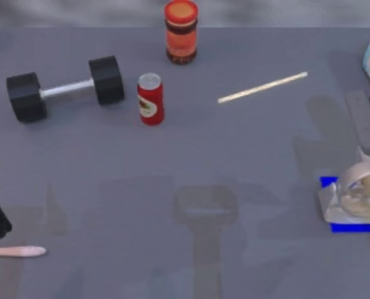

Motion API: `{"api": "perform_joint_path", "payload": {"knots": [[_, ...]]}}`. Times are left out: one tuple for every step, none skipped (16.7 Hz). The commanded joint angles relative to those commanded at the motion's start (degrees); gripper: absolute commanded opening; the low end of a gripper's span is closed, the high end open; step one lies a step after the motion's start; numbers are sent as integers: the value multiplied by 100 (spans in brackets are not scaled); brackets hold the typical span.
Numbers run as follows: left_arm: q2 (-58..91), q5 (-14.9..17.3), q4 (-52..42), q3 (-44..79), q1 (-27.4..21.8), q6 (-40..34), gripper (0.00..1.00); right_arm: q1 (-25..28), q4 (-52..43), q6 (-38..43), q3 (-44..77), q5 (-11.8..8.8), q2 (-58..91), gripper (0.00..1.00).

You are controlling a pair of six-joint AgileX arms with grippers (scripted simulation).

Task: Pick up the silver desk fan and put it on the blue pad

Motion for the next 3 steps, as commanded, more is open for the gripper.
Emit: {"api": "perform_joint_path", "payload": {"knots": [[0, 0, 0, 0, 0, 0, 100, 0, 0, 0, 0, 0, 0, 100], [0, 0, 0, 0, 0, 0, 100, 0, 0, 0, 0, 0, 0, 100], [0, 0, 0, 0, 0, 0, 100, 0, 0, 0, 0, 0, 0, 100]]}}
